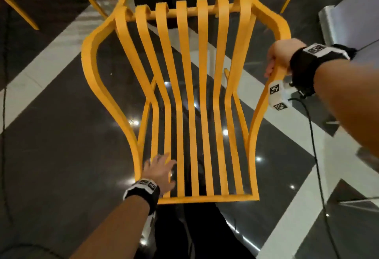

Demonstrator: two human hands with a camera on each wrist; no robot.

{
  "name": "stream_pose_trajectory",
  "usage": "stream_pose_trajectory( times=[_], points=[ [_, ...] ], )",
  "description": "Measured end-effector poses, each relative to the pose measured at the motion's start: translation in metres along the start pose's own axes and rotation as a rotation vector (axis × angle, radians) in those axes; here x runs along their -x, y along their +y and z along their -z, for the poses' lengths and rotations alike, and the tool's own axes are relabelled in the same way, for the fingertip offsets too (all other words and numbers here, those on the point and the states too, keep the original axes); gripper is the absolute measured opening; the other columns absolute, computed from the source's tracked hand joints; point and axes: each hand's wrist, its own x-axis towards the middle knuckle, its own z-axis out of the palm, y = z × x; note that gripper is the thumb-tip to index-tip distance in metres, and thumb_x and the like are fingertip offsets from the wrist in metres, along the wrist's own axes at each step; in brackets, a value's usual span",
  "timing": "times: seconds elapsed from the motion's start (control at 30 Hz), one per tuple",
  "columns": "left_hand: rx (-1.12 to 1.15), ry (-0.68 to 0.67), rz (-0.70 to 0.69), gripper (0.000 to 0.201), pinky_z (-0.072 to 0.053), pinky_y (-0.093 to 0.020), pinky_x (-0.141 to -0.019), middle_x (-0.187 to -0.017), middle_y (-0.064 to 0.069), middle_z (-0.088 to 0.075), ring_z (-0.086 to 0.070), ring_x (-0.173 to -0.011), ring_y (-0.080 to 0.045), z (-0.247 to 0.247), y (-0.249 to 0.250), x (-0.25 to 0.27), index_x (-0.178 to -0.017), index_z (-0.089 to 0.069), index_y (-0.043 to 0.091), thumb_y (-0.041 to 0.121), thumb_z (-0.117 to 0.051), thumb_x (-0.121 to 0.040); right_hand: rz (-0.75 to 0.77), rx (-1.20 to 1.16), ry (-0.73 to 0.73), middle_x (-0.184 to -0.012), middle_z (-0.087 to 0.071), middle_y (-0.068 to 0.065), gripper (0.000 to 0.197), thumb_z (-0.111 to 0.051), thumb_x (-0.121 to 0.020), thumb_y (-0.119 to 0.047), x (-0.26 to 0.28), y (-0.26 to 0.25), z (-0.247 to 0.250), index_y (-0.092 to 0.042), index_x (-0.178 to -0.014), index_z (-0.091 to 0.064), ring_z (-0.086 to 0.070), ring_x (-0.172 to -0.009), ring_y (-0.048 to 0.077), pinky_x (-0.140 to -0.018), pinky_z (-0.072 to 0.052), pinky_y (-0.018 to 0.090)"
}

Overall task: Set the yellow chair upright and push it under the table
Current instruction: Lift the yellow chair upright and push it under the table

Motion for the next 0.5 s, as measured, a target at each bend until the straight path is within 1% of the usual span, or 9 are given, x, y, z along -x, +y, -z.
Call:
stream_pose_trajectory(
  times=[0.03, 0.07, 0.1, 0.13, 0.2, 0.27, 0.37, 0.43, 0.5],
  points=[
    [-0.036, -0.127, -0.031, 0.078, -0.012, -0.061, -0.117, -0.165, 0.003, -0.007, -0.006, -0.150, -0.029, -0.017, 0.007, -0.002, -0.149, -0.027, 0.035, 0.048, -0.062, -0.080, -0.003, -0.013, 0.014, -0.070, -0.069, 0.017, 0.020, -0.053, -0.068, -0.010, 0.000, -0.001, 0.001, -0.005, -0.059, -0.070, -0.074, -0.066, 0.034, -0.065, -0.063, 0.048],
    [-0.054, -0.230, -0.046, 0.079, -0.012, -0.063, -0.116, -0.165, 0.004, -0.008, -0.006, -0.150, -0.030, -0.032, 0.011, -0.005, -0.149, -0.027, 0.034, 0.046, -0.063, -0.080, 0.003, -0.033, 0.012, -0.063, -0.066, 0.017, 0.018, -0.050, -0.070, -0.010, -0.001, 0.000, 0.002, -0.004, -0.067, -0.067, -0.074, -0.065, 0.036, -0.066, -0.061, 0.054],
    [-0.066, -0.307, -0.047, 0.079, -0.012, -0.065, -0.115, -0.164, 0.003, -0.009, -0.008, -0.150, -0.031, -0.045, 0.015, -0.007, -0.149, -0.026, 0.033, 0.044, -0.064, -0.081, 0.014, -0.049, 0.020, -0.054, -0.063, 0.014, 0.016, -0.048, -0.074, -0.010, 0.000, 0.000, 0.001, -0.005, -0.072, -0.062, -0.072, -0.059, 0.034, -0.064, -0.061, 0.055],
    [-0.077, -0.358, -0.039, 0.081, -0.013, -0.066, -0.114, -0.164, 0.001, -0.010, -0.009, -0.149, -0.033, -0.056, 0.017, -0.009, -0.150, -0.024, 0.033, 0.042, -0.066, -0.081, 0.019, -0.062, 0.033, -0.049, -0.060, 0.012, 0.014, -0.046, -0.077, -0.010, 0.002, -0.002, 0.000, -0.007, -0.071, -0.058, -0.071, -0.057, 0.033, -0.059, -0.063, 0.049],
    [-0.089, -0.405, -0.017, 0.087, -0.015, -0.069, -0.112, -0.163, -0.003, -0.012, -0.010, -0.148, -0.037, -0.077, 0.020, -0.014, -0.151, -0.020, 0.033, 0.042, -0.069, -0.080, 0.024, -0.070, 0.055, -0.051, -0.059, 0.009, 0.015, -0.045, -0.078, -0.013, 0.001, -0.004, 0.000, -0.012, -0.065, -0.053, -0.069, -0.059, 0.031, -0.048, -0.058, 0.032],
    [-0.095, -0.403, 0.009, 0.095, -0.017, -0.071, -0.110, -0.162, -0.006, -0.016, -0.010, -0.148, -0.040, -0.095, 0.020, -0.022, -0.152, -0.013, 0.035, 0.041, -0.071, -0.078, 0.034, -0.087, 0.054, -0.057, -0.060, 0.008, 0.016, -0.045, -0.078, -0.016, -0.002, -0.002, 0.002, -0.016, -0.064, -0.051, -0.070, -0.060, 0.027, -0.047, -0.053, 0.024],
    [-0.140, -0.446, 0.030, 0.103, -0.009, -0.076, -0.108, -0.159, -0.005, -0.023, -0.003, -0.147, -0.045, -0.112, 0.021, -0.035, -0.153, -0.007, 0.038, 0.037, -0.074, -0.075, 0.020, -0.116, 0.010, -0.055, -0.060, 0.005, 0.017, -0.045, -0.082, -0.016, -0.008, 0.004, 0.001, -0.015, -0.067, -0.053, -0.072, -0.061, 0.024, -0.059, -0.059, 0.028],
    [-0.147, -0.513, 0.004, 0.090, -0.001, -0.078, -0.107, -0.154, -0.003, -0.037, -0.003, -0.147, -0.045, -0.121, 0.022, -0.038, -0.149, -0.023, 0.037, 0.032, -0.073, -0.075, -0.012, -0.152, -0.007, -0.055, -0.058, 0.004, 0.017, -0.044, -0.083, -0.015, -0.013, 0.009, 0.001, -0.015, -0.069, -0.053, -0.071, -0.061, 0.024, -0.056, -0.061, 0.031],
    [-0.133, -0.548, -0.007, 0.072, 0.000, -0.078, -0.107, -0.148, -0.004, -0.045, -0.005, -0.147, -0.044, -0.125, 0.023, -0.032, -0.141, -0.036, 0.034, 0.028, -0.070, -0.078, -0.029, -0.164, 0.022, -0.052, -0.058, 0.004, 0.013, -0.044, -0.080, -0.013, -0.017, 0.012, 0.000, -0.013, -0.070, -0.052, -0.070, -0.060, 0.025, -0.057, -0.061, 0.033]
  ],
)
